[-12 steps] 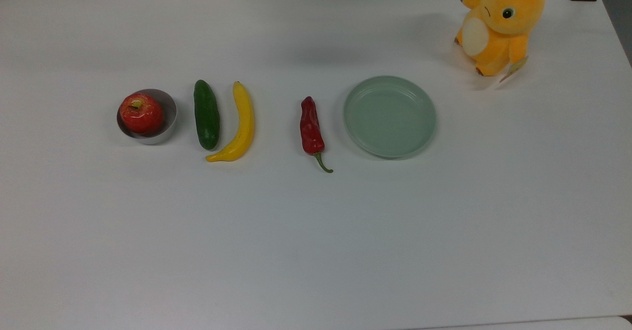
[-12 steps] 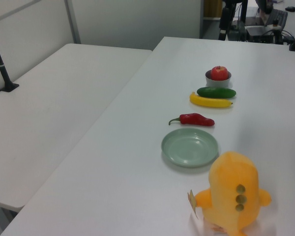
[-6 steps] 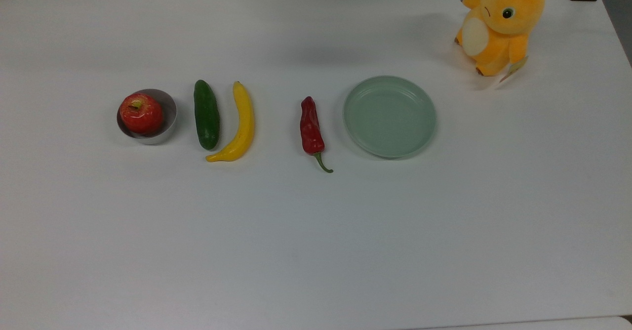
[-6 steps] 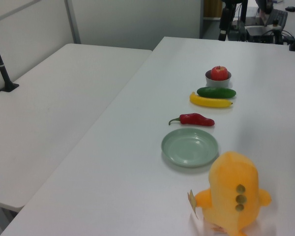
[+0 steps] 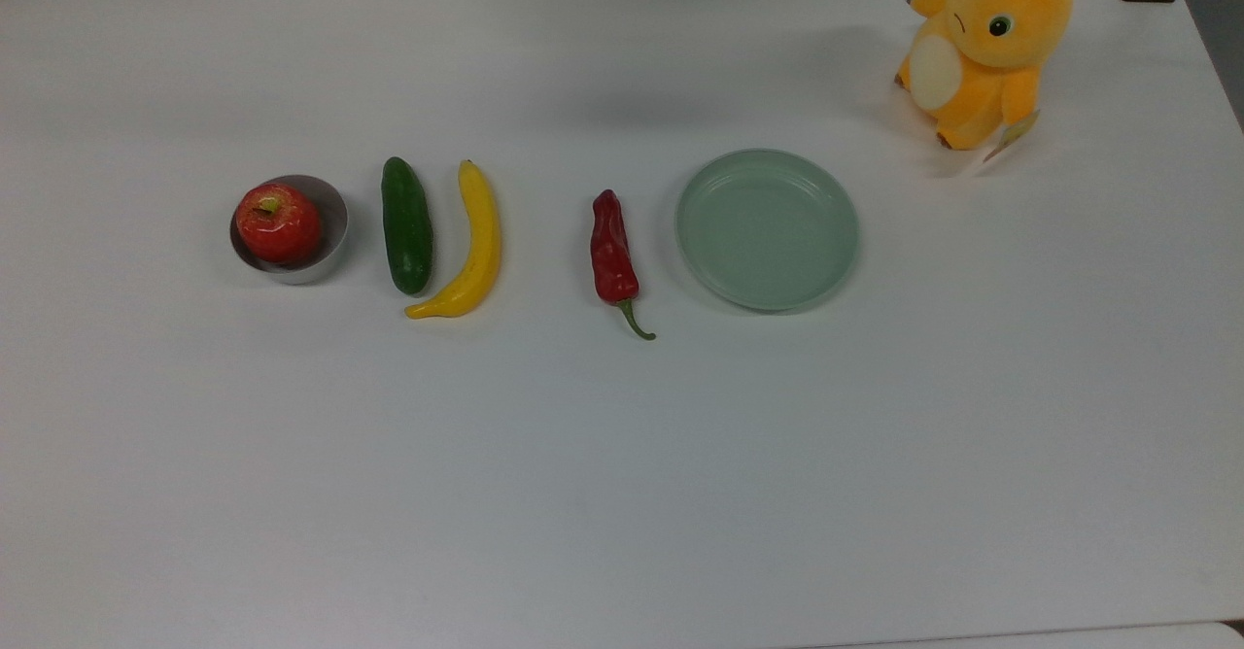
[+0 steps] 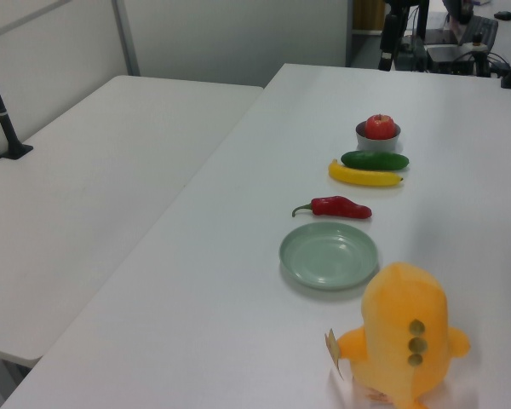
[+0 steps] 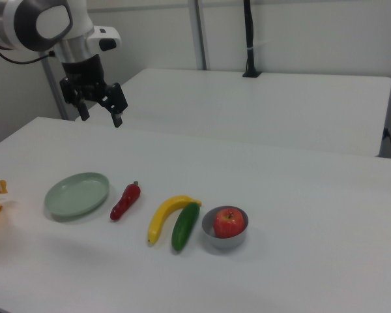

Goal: Red apple placed in the center of the desktop

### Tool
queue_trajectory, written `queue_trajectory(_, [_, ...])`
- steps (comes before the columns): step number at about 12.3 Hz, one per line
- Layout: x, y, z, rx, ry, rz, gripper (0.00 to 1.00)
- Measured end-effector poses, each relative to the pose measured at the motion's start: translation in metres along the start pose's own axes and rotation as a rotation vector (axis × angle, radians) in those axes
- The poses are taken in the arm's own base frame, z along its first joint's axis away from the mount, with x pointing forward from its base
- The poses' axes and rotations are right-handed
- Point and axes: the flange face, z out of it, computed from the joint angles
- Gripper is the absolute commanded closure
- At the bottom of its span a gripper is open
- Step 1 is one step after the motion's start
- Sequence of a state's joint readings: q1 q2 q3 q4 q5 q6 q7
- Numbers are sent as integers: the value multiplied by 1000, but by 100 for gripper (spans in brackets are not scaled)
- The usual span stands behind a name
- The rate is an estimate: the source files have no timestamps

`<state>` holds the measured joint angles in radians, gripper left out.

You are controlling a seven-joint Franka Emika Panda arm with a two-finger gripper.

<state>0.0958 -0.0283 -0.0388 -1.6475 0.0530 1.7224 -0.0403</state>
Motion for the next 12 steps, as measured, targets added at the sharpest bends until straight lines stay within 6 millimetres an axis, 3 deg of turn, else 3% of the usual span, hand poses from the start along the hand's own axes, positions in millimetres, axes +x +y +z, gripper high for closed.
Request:
queue_trajectory(7, [1,17,12,-4,-23,-104,0])
queue_trajectory(12, [26,70,28,-43,97,-93,0])
